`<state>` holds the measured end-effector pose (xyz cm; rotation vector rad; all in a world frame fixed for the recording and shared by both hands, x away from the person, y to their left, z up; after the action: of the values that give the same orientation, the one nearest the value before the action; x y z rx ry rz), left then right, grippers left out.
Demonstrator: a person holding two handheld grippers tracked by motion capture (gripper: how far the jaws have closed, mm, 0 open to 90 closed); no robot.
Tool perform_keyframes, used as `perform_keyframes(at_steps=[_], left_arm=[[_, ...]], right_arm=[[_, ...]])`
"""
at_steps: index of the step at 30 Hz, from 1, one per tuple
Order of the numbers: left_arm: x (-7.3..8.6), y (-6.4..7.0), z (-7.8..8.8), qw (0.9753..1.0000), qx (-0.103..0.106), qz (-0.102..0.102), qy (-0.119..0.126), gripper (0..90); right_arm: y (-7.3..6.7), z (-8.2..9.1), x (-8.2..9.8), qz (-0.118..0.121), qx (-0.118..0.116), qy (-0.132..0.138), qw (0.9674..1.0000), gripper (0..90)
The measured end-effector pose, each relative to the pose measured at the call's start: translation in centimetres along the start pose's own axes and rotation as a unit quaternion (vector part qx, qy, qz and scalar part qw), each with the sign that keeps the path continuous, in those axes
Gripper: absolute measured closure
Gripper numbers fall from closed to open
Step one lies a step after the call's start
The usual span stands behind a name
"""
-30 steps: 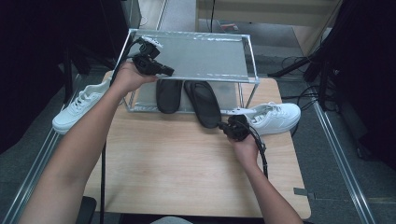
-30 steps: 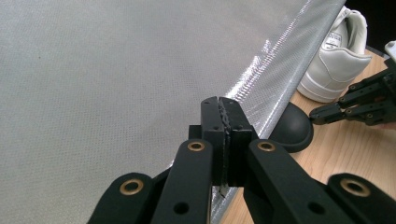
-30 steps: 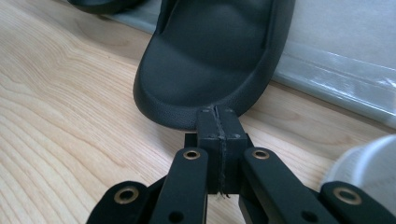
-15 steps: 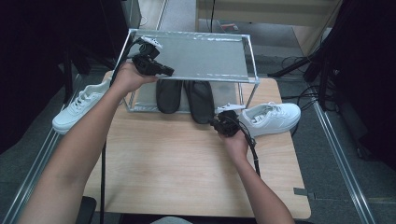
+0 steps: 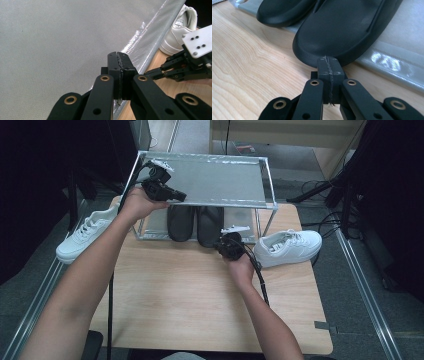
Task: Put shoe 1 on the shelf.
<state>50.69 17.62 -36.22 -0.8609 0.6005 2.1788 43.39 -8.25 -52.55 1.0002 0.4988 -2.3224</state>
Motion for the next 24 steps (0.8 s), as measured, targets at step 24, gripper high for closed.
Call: perform_keyframes(at_steps=[24], left_arm=[[0.7,-0.4,0.1,0.9994,0.012,0.016,0.027,90.0]], right_arm=[[-1.1,-1.7,-1.1,-0.03,-0.026,0.005,0.9992,90.0]])
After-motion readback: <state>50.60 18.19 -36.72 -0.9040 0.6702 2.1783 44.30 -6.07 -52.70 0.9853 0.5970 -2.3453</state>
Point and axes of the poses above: each handheld gripper's, and its own axes: z roughly backward along the jaws, x roughly out of its underside, y roughly to its right, the point moved 1 cm from there along -z, roughly forward along the jaws, and after that the axes turned 4 degrees about z, right-handed, at the moved point
